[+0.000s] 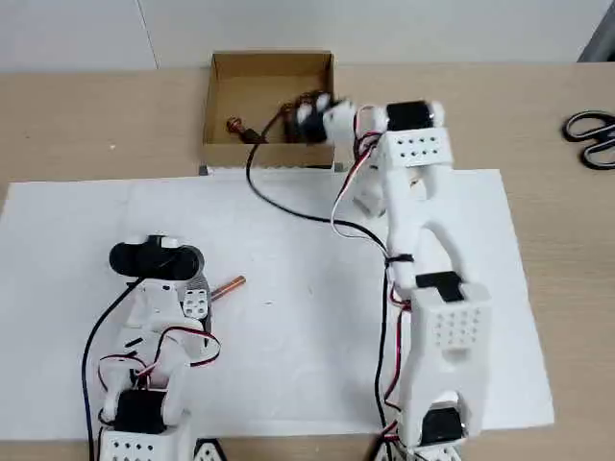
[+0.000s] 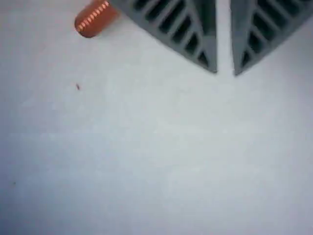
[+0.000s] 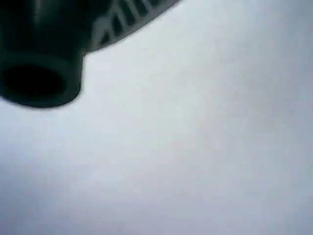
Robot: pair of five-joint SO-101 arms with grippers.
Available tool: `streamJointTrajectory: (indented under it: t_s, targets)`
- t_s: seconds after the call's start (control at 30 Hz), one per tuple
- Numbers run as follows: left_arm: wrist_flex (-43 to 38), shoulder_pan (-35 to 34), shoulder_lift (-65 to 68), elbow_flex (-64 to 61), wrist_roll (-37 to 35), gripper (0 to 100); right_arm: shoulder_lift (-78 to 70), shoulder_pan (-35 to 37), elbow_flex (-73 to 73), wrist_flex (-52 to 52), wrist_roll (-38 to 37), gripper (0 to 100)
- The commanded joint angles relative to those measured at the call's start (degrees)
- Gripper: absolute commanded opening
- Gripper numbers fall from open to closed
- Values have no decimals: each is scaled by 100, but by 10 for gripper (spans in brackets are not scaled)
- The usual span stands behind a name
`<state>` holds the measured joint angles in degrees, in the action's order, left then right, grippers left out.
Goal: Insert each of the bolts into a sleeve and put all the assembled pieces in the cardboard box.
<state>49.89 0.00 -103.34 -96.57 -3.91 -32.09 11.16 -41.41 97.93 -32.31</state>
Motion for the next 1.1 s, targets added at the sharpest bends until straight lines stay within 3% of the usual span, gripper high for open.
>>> streamJointTrajectory:
  t_s: [0.0, 0.17, 0.33, 0.57, 0.87, 1.07]
  targets:
    - [53, 176, -62, 31, 35, 8, 1024, -57, -193, 136, 1064, 2]
    - [53, -26, -62, 57, 44, 7, 1833, -84, 378, 154, 2224, 3]
    - [105, -255, -35, 611, 35, 7, 3046, -84, 2101, 136, 3244, 3]
    - [1389, -255, -35, 1824, 35, 7, 4963, -901, 4633, -13, 3341, 3]
    - [2409, -255, -26, 2220, 0, 7, 6615, -2255, 6418, -57, 3358, 3]
    - [2391, -255, 747, 2273, 9, 7, 7284, -2888, 7015, -57, 3367, 3]
